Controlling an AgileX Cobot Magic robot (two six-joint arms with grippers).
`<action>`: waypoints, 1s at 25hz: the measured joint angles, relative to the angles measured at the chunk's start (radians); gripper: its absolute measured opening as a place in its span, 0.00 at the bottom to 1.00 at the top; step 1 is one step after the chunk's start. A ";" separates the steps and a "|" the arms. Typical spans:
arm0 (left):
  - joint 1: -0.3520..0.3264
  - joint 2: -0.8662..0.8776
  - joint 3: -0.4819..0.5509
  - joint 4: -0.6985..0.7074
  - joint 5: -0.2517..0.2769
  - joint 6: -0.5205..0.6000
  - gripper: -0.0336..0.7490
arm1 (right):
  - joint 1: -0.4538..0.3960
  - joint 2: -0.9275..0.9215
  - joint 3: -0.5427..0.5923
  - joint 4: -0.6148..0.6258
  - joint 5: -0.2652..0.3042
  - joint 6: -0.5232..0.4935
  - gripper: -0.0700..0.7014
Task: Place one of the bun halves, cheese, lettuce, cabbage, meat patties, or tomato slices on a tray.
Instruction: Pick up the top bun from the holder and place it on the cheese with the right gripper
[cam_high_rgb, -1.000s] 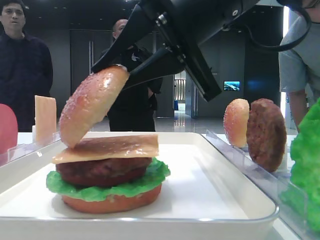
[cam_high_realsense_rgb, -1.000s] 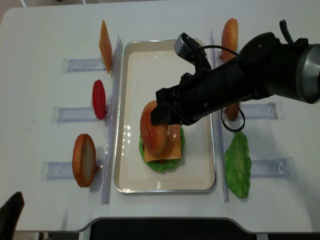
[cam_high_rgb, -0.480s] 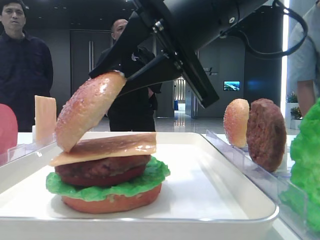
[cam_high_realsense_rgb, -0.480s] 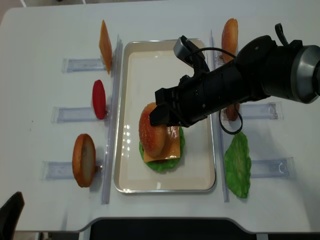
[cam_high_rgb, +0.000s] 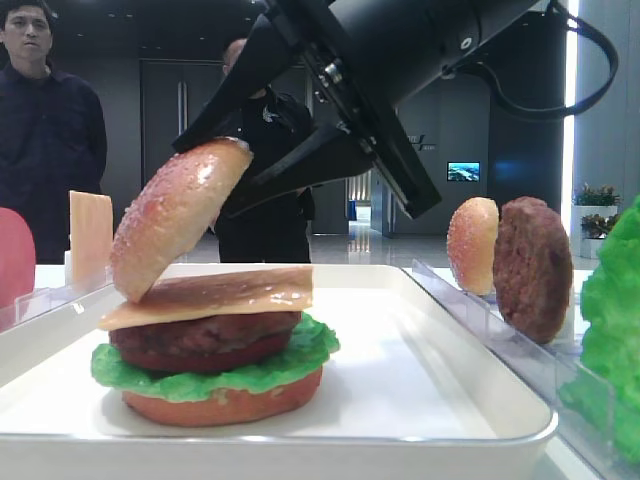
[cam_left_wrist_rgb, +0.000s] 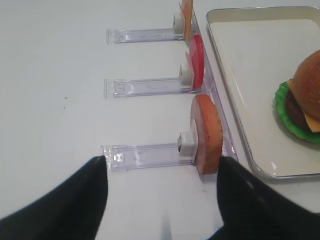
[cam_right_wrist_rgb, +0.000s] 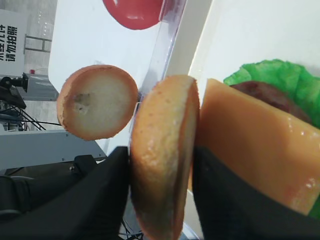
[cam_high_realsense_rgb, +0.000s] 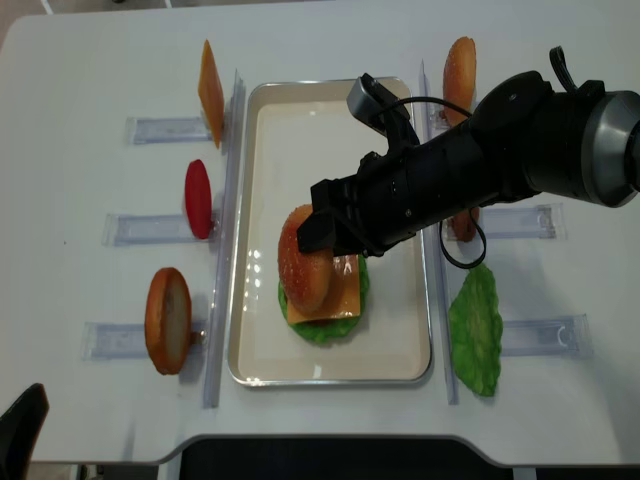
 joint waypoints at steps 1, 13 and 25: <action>0.000 0.000 0.000 0.000 0.000 0.000 0.70 | -0.002 0.000 0.000 -0.001 0.001 0.000 0.48; 0.000 0.000 0.000 0.000 0.000 0.000 0.70 | -0.020 0.000 0.000 -0.021 0.007 0.000 0.61; 0.000 0.000 0.000 0.000 0.000 0.000 0.70 | -0.020 0.000 0.000 -0.086 -0.007 0.012 0.80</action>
